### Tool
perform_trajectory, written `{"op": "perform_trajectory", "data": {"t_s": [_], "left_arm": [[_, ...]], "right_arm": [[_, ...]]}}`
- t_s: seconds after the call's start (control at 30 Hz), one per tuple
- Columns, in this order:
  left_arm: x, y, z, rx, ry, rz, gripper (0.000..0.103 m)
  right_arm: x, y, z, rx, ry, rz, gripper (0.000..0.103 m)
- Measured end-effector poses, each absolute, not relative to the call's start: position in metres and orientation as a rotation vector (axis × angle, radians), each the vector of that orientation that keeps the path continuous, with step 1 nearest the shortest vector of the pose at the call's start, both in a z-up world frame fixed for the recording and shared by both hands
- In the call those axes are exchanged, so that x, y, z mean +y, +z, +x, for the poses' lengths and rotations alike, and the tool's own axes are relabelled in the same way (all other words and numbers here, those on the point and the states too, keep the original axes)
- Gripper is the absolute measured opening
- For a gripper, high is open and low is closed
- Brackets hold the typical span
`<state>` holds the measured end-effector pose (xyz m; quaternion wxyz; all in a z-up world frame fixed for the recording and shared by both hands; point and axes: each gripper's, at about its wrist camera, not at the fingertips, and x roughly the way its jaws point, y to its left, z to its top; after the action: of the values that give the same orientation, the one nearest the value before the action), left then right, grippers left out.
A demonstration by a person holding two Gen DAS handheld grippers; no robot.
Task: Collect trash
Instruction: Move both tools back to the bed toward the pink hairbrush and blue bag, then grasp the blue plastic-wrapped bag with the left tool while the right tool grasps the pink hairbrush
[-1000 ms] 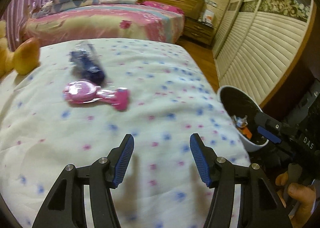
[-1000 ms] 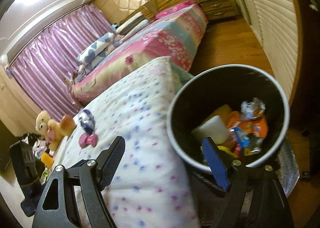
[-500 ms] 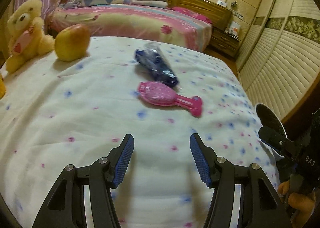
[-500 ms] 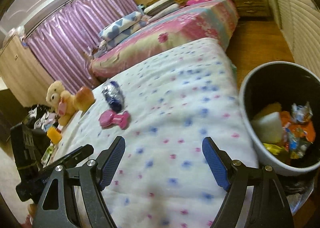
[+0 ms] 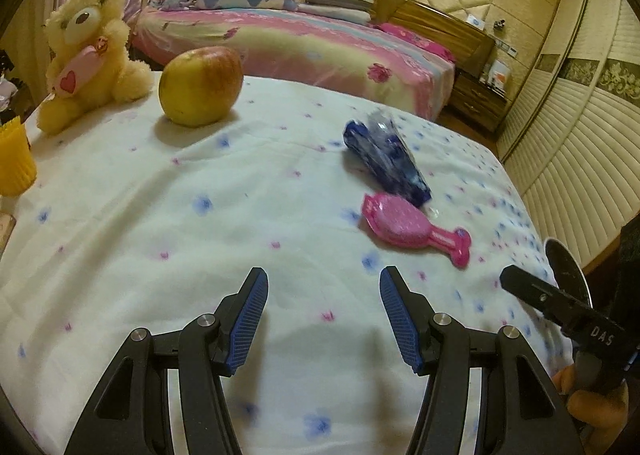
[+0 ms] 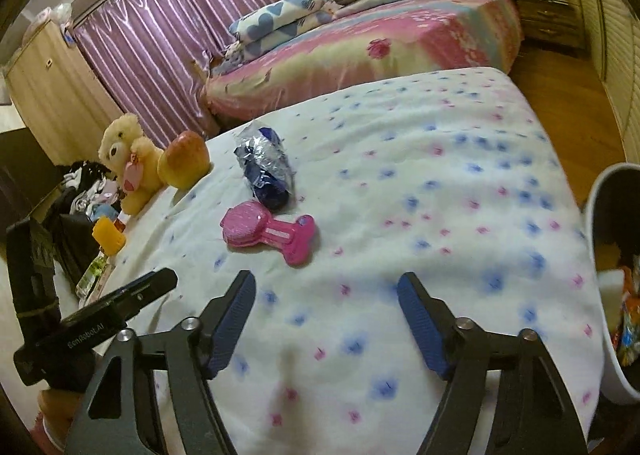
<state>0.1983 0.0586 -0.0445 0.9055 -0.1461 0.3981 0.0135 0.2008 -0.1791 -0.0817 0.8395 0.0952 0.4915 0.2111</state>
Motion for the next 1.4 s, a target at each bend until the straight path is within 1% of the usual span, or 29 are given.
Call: {"op": "perform_trajectory", "data": {"t_s": [0.1,0.33,0.37,0.43,0.47,0.5,0.53,0.6,0.67,0.97,1.1,1.17,1.23,1.27,1.3,1.37,1.4], "left_arm": [[0.064,-0.045,0.206,0.818,0.039,-0.304,0.058],[0.079,-0.055,0.217,0.839,0.060,-0.331,0.058],[0.080,-0.056,0.218,0.842,0.061,-0.333,0.058],[0.080,-0.058,0.222,0.846,0.061,-0.336,0.058],[0.080,-0.059,0.224,0.847,0.058,-0.338,0.058],[0.080,-0.059,0.226,0.848,0.056,-0.339,0.058],[0.079,-0.060,0.227,0.849,0.054,-0.338,0.058],[0.078,-0.060,0.229,0.848,0.048,-0.338,0.058],[0.075,-0.060,0.233,0.849,0.037,-0.341,0.058],[0.045,-0.060,0.263,0.845,-0.041,-0.331,0.060],[0.025,-0.061,0.285,0.836,-0.067,-0.320,0.067],[0.019,-0.063,0.297,0.838,-0.073,-0.325,0.069],[0.013,-0.066,0.309,0.849,-0.067,-0.333,0.069],[0.011,-0.068,0.315,0.849,-0.062,-0.340,0.069],[0.010,-0.068,0.318,0.849,-0.053,-0.340,0.069],[0.006,-0.071,0.328,0.850,-0.030,-0.327,0.067],[0.005,-0.073,0.332,0.855,-0.022,-0.323,0.066]], "right_arm": [[-0.173,-0.083,0.210,1.044,0.453,0.189,0.062],[-0.153,-0.092,0.232,1.070,0.496,0.165,0.055],[-0.149,-0.095,0.234,1.077,0.503,0.160,0.052],[-0.144,-0.098,0.237,1.083,0.511,0.151,0.044],[-0.141,-0.099,0.237,1.086,0.520,0.149,0.031],[-0.140,-0.101,0.238,1.095,0.534,0.152,0.014],[-0.140,-0.102,0.237,1.102,0.544,0.157,0.007],[-0.144,-0.102,0.234,1.098,0.559,0.184,0.006],[-0.152,-0.099,0.230,1.092,0.561,0.215,0.003],[-0.228,-0.086,0.198,1.050,0.431,0.339,0.002],[-0.258,-0.081,0.193,1.020,0.343,0.363,0.003],[-0.260,-0.081,0.195,1.034,0.338,0.357,0.009],[-0.261,-0.080,0.195,1.040,0.323,0.336,0.012],[-0.260,-0.080,0.194,1.038,0.316,0.325,0.019],[-0.261,-0.079,0.193,1.033,0.310,0.316,0.032],[-0.262,-0.076,0.192,1.015,0.309,0.297,0.047],[-0.263,-0.074,0.191,1.008,0.310,0.282,0.048]]}}
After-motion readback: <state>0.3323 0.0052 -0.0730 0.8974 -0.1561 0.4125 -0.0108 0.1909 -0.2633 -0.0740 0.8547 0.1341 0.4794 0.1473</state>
